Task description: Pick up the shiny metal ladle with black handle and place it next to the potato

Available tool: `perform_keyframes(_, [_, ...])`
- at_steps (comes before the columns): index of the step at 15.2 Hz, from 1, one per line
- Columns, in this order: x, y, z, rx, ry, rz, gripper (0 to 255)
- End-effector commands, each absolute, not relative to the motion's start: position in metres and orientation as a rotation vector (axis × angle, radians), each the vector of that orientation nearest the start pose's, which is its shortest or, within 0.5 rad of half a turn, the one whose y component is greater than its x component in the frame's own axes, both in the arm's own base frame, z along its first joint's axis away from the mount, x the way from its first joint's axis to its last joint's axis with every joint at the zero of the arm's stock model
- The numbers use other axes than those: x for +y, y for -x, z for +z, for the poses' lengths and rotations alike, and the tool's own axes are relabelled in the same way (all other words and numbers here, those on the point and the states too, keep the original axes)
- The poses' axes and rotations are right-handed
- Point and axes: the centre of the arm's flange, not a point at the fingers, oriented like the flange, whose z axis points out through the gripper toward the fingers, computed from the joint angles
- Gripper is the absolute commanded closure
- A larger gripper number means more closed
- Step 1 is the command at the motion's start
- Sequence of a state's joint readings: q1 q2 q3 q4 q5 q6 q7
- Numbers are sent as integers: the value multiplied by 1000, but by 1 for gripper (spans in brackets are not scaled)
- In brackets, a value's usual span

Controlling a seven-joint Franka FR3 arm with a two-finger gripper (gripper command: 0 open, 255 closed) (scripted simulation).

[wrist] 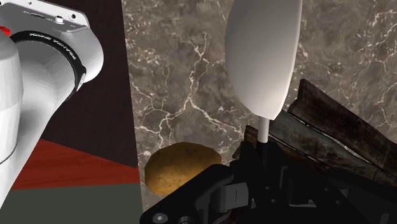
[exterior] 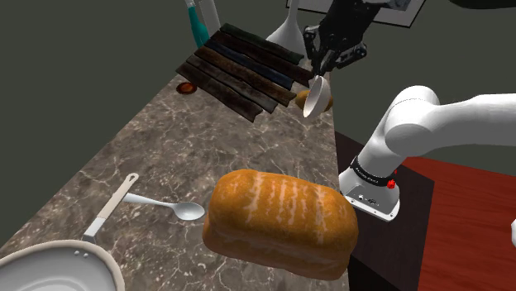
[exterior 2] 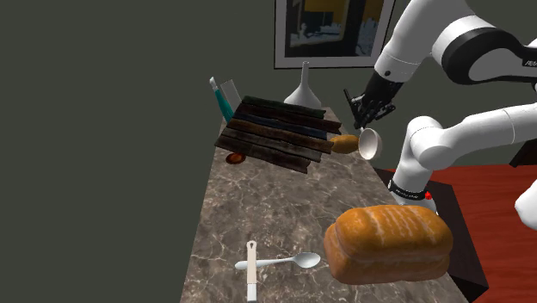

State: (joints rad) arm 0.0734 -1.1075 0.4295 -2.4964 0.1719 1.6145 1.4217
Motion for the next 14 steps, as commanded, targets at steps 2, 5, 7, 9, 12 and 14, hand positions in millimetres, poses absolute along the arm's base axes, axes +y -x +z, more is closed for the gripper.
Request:
perform_keyframes(2, [178,-194,564,1631,2652,-433,255])
perform_keyframes(5, [178,-194,548,1631,2652,-433,255])
perform_keyframes(7, [178,-194,537,1631,2652,-433,255])
perform_keyframes(9, [178,-194,527,1631,2652,-433,255])
perform_keyframes(12, [178,-194,511,1631,2652,-433,255])
perform_keyframes(14, [178,-194,500,1631,2652,-433,255])
